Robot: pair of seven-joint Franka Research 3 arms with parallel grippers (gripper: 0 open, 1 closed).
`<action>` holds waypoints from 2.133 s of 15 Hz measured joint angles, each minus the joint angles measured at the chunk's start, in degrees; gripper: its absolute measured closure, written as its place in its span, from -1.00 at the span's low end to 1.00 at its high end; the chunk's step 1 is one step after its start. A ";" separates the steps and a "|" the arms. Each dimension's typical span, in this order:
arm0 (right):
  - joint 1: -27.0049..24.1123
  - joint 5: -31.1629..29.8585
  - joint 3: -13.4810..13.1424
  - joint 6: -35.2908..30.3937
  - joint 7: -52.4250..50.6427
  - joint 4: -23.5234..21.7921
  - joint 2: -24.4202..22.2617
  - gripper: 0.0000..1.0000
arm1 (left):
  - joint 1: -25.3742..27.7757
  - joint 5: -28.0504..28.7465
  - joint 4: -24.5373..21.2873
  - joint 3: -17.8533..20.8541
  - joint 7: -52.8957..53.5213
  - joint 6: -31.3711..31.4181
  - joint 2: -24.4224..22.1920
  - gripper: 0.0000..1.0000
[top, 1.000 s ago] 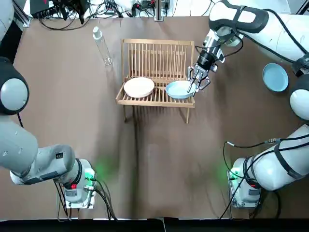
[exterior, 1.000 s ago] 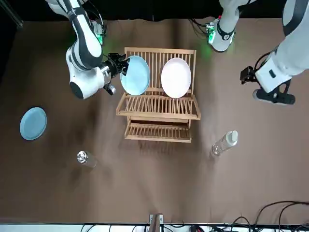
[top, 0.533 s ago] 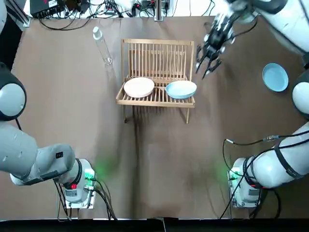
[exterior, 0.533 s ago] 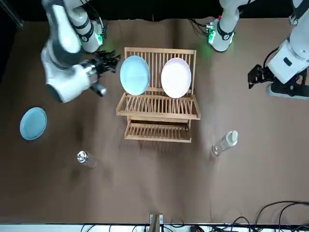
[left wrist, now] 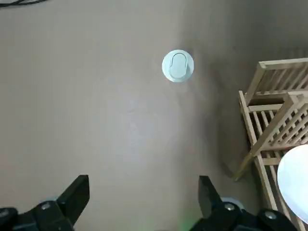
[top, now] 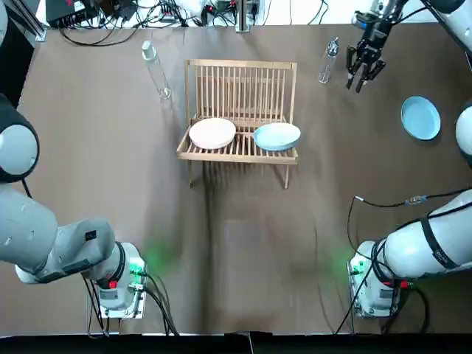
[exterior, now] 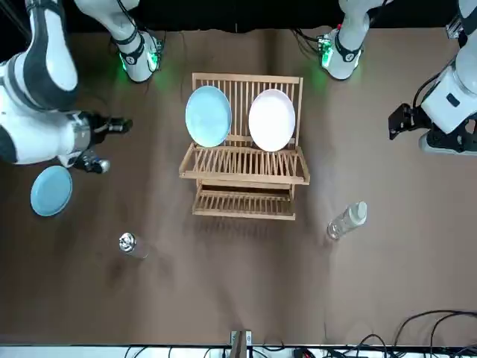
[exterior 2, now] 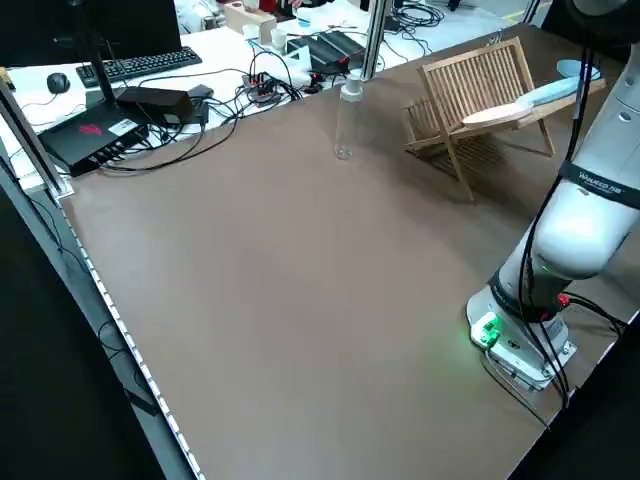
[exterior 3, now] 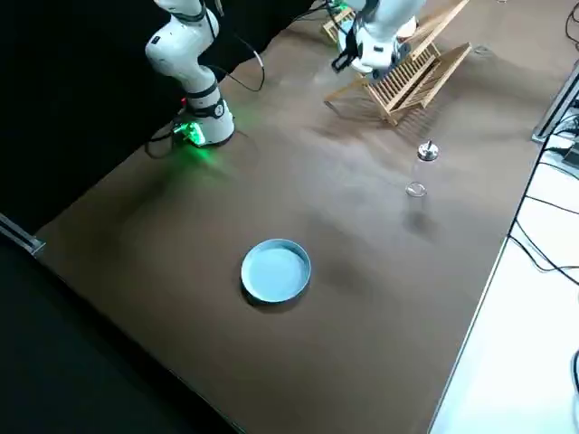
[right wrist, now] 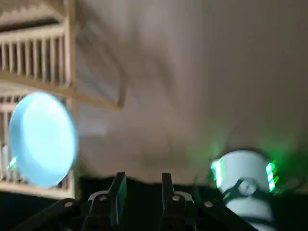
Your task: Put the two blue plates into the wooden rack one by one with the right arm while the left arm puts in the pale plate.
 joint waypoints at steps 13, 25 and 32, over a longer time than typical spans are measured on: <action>-29.65 -24.78 -0.35 37.11 -34.94 0.10 15.14 0.13 | -15.91 -2.84 -6.51 18.80 2.78 0.83 -5.43 -0.98; -41.78 -24.98 -0.38 54.78 -43.73 5.30 30.51 -0.33 | -16.13 -2.96 -6.91 18.79 2.67 0.96 -5.44 -0.98; -41.62 -24.76 0.51 55.40 -43.21 5.96 32.41 0.32 | -16.21 -2.96 -7.03 18.79 2.67 0.96 -5.44 -0.98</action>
